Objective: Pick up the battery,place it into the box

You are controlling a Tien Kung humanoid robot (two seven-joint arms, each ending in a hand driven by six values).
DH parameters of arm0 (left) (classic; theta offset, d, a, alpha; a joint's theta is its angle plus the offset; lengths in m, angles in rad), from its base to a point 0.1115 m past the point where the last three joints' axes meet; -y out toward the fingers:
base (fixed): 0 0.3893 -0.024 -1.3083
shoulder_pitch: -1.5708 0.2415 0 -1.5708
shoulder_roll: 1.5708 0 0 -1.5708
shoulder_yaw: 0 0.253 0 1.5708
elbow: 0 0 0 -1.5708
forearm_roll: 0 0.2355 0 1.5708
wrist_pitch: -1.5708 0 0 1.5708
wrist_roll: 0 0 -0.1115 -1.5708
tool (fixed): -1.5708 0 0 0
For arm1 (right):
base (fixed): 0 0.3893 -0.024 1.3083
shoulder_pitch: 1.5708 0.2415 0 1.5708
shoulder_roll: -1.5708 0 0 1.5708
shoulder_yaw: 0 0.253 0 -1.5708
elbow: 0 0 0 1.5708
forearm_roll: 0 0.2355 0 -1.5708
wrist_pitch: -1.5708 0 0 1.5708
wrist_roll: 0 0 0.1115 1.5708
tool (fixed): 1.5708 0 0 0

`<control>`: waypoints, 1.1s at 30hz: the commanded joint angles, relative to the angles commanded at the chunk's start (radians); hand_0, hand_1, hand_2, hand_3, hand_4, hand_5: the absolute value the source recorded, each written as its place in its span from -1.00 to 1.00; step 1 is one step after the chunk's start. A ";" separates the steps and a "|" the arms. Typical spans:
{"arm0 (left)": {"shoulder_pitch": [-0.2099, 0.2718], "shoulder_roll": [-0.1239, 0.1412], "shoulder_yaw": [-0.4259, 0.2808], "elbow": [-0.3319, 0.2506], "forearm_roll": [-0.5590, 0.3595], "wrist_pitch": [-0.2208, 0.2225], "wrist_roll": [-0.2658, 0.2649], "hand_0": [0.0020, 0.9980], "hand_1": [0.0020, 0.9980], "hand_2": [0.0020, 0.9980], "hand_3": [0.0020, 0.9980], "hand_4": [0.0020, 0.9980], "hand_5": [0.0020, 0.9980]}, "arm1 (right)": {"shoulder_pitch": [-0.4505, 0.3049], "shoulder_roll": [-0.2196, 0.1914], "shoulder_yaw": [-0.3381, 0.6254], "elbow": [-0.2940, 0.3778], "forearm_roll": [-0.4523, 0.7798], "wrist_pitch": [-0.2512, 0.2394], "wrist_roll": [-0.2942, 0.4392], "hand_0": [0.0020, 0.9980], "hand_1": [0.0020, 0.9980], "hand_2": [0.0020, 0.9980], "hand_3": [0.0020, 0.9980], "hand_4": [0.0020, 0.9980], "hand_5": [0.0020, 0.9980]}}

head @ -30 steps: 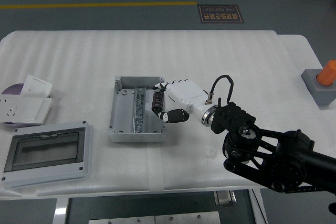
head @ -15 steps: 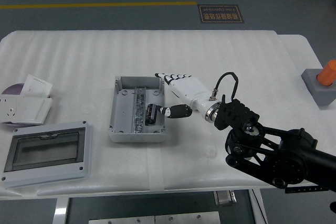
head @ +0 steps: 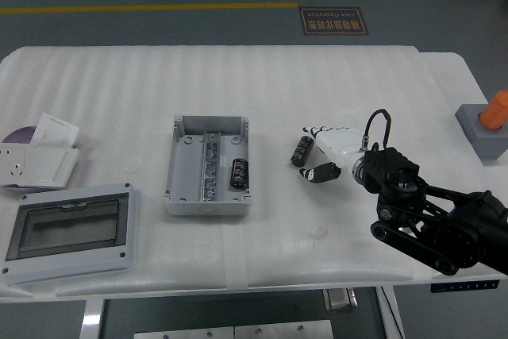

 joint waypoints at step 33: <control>-0.001 -0.002 0.004 -0.001 0.003 0.003 -0.004 0.24 0.28 0.03 0.11 0.14 -0.32 | 0.037 0.050 -0.054 -0.121 0.055 -0.173 0.079 0.42 0.34 0.31 0.60 0.52 0.09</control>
